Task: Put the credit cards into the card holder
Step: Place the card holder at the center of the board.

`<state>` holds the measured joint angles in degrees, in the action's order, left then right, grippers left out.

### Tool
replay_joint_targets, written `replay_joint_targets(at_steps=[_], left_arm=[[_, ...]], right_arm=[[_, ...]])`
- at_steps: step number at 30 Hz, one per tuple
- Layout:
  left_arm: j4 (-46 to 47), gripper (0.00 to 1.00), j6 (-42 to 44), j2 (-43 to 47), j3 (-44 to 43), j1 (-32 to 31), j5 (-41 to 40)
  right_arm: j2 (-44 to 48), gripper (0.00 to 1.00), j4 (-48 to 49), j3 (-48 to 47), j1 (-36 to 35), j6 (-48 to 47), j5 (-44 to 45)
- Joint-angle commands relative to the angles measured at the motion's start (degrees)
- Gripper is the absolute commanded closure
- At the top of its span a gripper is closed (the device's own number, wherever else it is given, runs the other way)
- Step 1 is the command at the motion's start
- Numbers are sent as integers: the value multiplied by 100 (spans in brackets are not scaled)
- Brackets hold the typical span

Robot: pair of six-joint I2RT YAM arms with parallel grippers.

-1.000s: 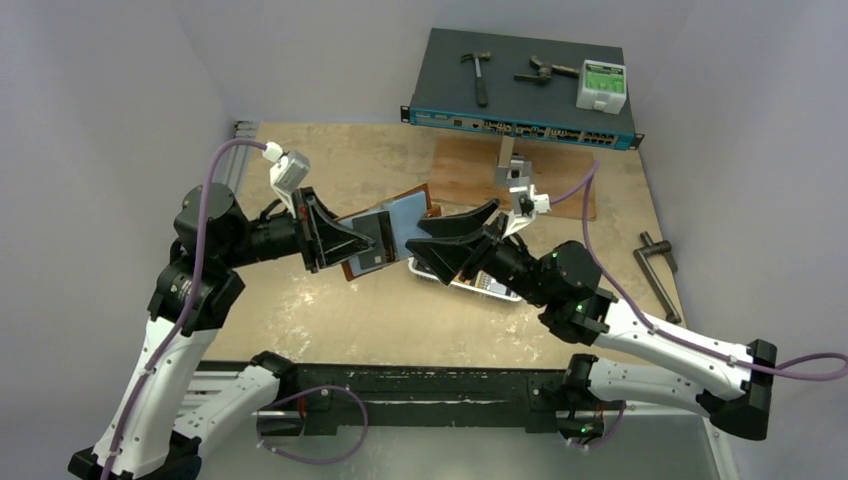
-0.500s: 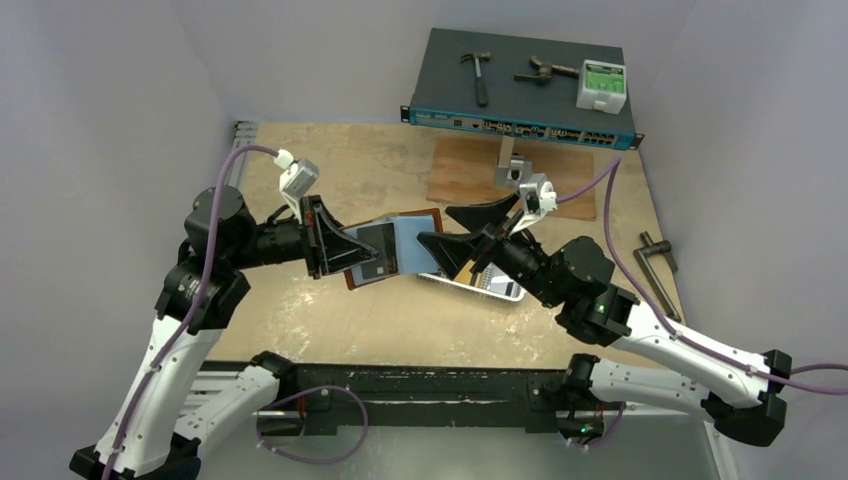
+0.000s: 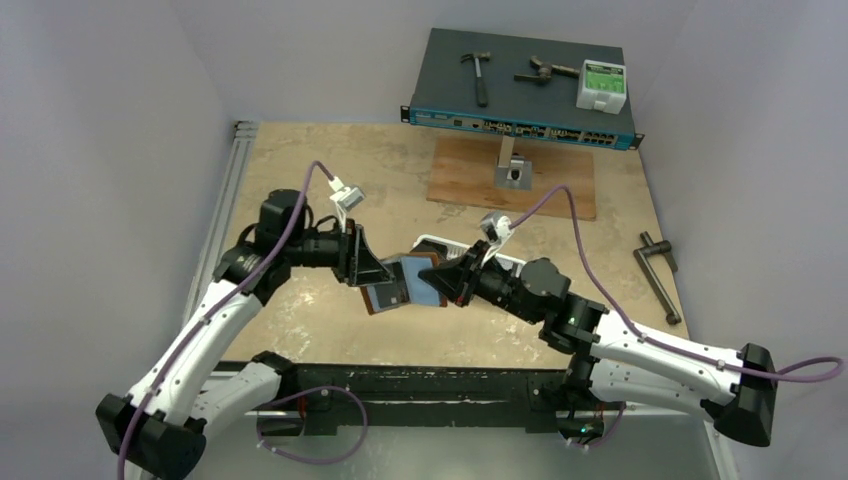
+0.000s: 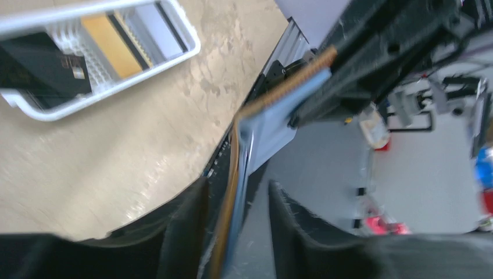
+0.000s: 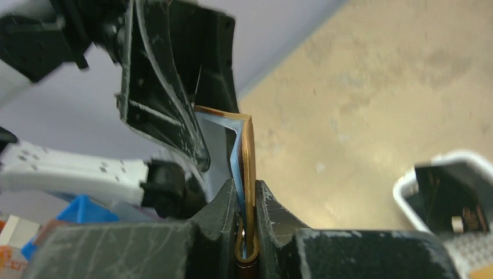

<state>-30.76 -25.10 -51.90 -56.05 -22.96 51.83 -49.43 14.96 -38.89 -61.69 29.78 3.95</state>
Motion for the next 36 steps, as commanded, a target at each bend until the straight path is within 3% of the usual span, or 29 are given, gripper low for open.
replay_joint_targets(at_steps=[1,3,7,15,18,21,28,36], left_arm=[[-199,36,781,-513,500,-15,-295],[-452,12,1207,-841,549,-15,-767],[-753,3,2227,-1067,420,-15,-1544],[-1416,0,4269,-1170,-256,-477,-2149],[-1844,0,5391,-1015,-303,-1009,-2245],[-1813,0,6646,-631,190,-1486,-2127],[-809,1,8230,-610,1427,-2220,-1559],[-541,4,9360,-1945,1185,-2500,-1410]], right_arm=[[100,100,2,653,-4,731,-44],[134,100,-94,864,-8,909,-24],[15,100,-568,1149,-1,1387,90],[-1437,100,710,1829,9,2476,-239],[-2142,100,492,1480,9,2585,-276],[-2535,100,219,1246,9,2578,-161],[-2251,100,568,1532,6,2790,-86],[-1930,100,1712,2451,293,3024,-296]])
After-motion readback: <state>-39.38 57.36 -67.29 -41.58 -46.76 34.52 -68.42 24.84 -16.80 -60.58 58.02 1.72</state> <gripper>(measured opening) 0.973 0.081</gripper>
